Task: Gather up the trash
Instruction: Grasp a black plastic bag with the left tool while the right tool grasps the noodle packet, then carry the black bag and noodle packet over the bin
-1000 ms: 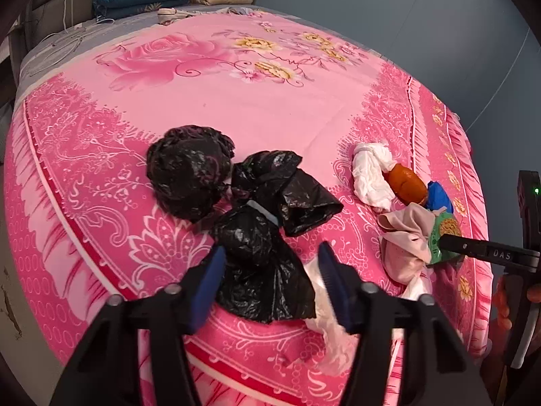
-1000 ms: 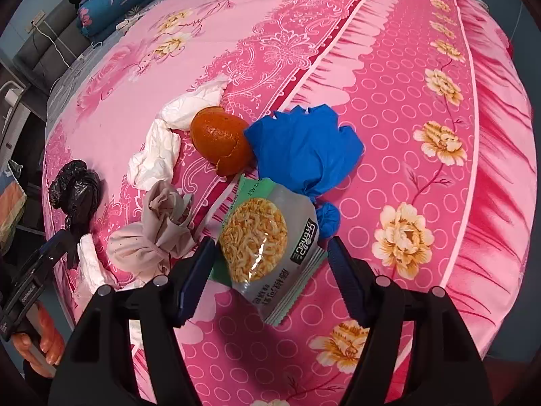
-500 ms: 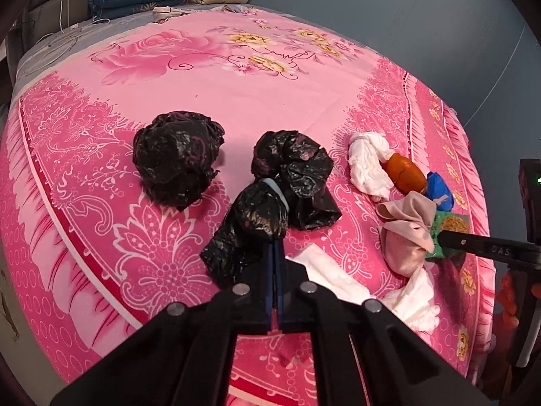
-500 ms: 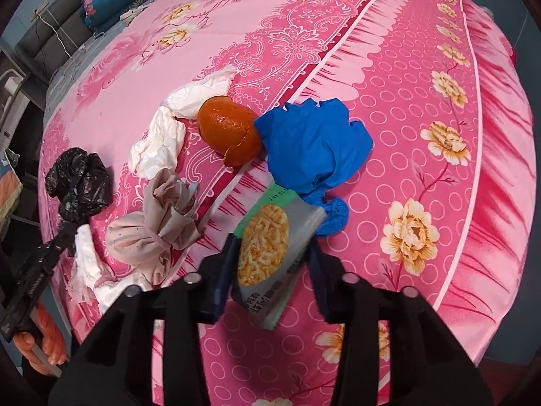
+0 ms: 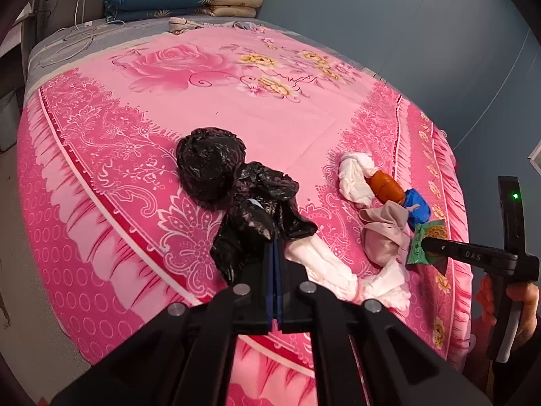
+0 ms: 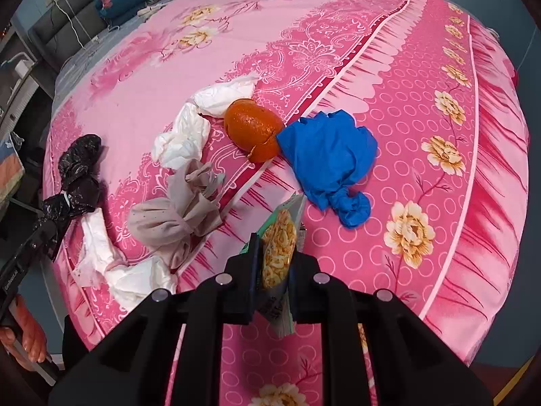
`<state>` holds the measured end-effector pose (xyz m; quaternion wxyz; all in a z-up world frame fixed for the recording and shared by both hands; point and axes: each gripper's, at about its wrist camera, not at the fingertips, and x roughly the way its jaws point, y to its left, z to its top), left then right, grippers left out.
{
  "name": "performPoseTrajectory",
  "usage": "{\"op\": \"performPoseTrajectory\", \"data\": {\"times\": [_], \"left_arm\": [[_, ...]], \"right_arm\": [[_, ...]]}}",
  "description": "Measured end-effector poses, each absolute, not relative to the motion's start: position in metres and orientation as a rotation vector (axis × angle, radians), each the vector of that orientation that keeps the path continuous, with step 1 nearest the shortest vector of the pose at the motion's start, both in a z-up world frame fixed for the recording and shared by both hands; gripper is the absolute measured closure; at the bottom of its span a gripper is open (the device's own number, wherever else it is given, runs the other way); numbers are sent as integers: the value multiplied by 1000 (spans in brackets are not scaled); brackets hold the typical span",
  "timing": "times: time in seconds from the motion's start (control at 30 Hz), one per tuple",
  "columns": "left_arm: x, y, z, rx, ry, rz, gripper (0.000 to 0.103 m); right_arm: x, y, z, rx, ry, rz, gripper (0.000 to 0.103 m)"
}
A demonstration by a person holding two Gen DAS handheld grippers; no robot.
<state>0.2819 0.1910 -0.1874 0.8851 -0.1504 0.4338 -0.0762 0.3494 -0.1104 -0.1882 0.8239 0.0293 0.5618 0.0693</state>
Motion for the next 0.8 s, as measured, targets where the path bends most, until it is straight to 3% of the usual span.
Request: {"op": "performPoseTrajectory", "data": {"times": [0.8], "left_arm": [[216,162,-129,-269,785,-228,102]], "right_arm": [[260,-140,-96,176,1076,250,89]]}}
